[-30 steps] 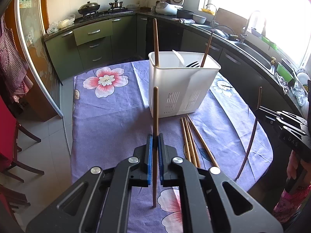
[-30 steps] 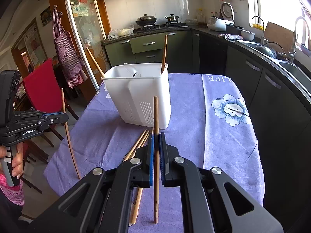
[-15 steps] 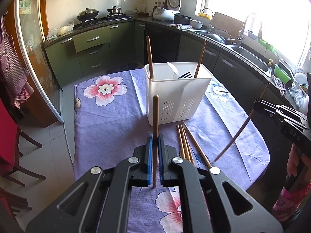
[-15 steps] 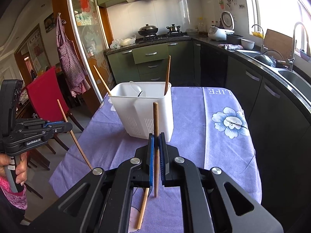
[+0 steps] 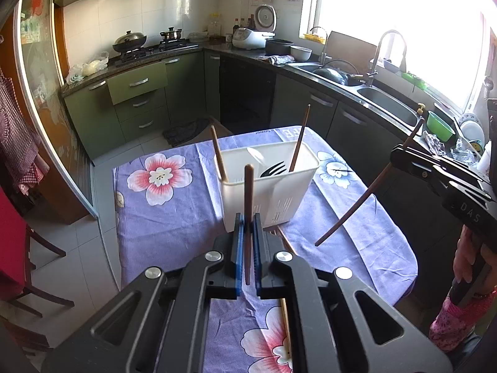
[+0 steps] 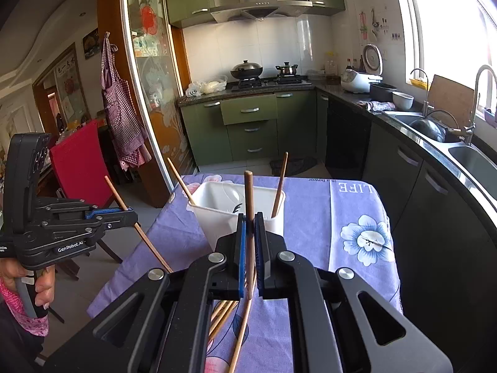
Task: Organize utensils
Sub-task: 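Lower both held chopsticks into the white holder and open both grippers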
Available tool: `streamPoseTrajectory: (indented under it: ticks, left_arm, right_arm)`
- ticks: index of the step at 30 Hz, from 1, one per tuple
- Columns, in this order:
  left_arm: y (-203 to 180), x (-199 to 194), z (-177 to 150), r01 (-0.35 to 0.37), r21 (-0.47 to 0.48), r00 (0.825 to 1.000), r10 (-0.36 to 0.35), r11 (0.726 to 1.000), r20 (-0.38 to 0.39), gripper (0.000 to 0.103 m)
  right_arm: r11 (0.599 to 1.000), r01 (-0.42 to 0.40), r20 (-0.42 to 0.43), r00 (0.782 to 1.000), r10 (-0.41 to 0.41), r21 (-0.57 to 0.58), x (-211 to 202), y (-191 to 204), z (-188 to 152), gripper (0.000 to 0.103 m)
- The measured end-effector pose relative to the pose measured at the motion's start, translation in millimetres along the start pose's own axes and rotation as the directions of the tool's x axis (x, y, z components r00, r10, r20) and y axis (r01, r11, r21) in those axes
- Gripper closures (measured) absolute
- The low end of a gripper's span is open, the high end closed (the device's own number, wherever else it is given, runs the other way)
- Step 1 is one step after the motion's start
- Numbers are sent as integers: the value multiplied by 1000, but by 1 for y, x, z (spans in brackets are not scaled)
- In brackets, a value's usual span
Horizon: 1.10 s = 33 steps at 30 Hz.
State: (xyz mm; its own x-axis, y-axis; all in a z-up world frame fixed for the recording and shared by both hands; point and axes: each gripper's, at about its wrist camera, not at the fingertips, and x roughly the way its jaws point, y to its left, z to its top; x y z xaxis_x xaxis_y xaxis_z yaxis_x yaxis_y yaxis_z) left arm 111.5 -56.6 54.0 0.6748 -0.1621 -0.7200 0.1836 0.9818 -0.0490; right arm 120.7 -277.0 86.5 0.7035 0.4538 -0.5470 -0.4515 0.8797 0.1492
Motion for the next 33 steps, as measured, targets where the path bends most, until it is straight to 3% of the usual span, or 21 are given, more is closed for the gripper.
streamPoseTrajectory:
  ticks: [10,20,26,33]
  left_arm:
    - [-19,-40,56,32,51,996,-36,998,87,98]
    - [-23,-63,111,1,47,978,-11,999,210,98]
    - [-19,-34,131,-39,32,977,31,999,211,98]
    - [-6,28,124,-56,1,993,56,998,107,97]
  right_arm:
    - [999,-20,49,999,22,-41,-19,10,56,97]
    - [999,-36,102,994,40,-35,-19,10,110,97]
    - [999,-30,116,993,32,-21,-9,5,131,97]
    - [1000,-14,101,995,12,22,23,-11,132,97]
